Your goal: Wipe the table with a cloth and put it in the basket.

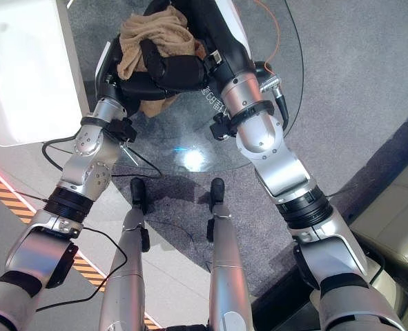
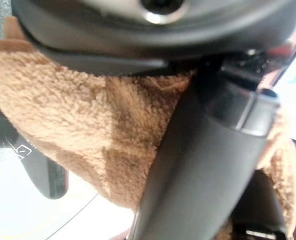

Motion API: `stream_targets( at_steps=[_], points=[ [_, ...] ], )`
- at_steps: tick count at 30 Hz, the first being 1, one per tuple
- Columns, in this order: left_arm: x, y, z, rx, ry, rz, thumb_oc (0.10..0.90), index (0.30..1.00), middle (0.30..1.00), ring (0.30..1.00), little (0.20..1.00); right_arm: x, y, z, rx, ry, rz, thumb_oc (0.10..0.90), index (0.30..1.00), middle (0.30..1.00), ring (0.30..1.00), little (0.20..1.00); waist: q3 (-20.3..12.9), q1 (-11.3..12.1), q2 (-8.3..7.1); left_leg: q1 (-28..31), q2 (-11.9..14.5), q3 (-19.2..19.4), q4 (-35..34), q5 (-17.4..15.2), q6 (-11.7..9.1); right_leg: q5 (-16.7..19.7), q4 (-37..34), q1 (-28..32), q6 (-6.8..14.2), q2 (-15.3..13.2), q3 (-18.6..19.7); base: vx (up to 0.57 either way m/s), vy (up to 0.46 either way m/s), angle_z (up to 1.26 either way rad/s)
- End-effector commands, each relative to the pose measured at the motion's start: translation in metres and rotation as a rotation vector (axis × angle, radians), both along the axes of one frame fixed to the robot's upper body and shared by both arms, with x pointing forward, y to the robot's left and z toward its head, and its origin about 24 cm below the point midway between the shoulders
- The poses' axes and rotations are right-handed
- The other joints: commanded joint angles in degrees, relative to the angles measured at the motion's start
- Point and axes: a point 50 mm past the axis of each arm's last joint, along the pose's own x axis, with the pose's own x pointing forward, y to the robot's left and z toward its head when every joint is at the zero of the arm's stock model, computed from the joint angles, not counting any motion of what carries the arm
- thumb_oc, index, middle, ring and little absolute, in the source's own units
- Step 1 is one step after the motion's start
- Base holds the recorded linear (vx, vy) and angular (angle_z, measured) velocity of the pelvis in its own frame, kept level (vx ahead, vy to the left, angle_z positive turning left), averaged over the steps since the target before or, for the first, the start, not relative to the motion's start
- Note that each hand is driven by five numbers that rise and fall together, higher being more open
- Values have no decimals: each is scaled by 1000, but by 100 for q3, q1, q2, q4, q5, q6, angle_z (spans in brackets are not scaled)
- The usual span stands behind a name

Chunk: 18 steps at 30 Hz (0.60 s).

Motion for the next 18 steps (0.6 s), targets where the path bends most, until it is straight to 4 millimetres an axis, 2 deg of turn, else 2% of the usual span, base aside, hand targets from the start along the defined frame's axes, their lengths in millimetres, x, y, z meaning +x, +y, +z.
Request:
stream_targets(
  at_steps=[1, 18],
  points=[
    [-17, -25, 42, -40, -199, -163, 100, 300, 300, 300, 200, -53, 8, 76, 223, -346, 219, 800, 900, 900, 900, 900, -139, 107, -224, 228, -334, 425, 172, -630, 405, -52, -664, 582, -222, 656, -200, 0, 0, 0],
    [-16, -25, 40, -65, -178, -200, 100, 300, 300, 300, 200, -51, 6, 76, 245, -305, 256, 800, 900, 900, 900, 900, -139, 120, -263, 278, -344, 410, 193, -646, 411, -42, -675, 649, -229, 653, -207, 0, 0, 0]
  ],
)
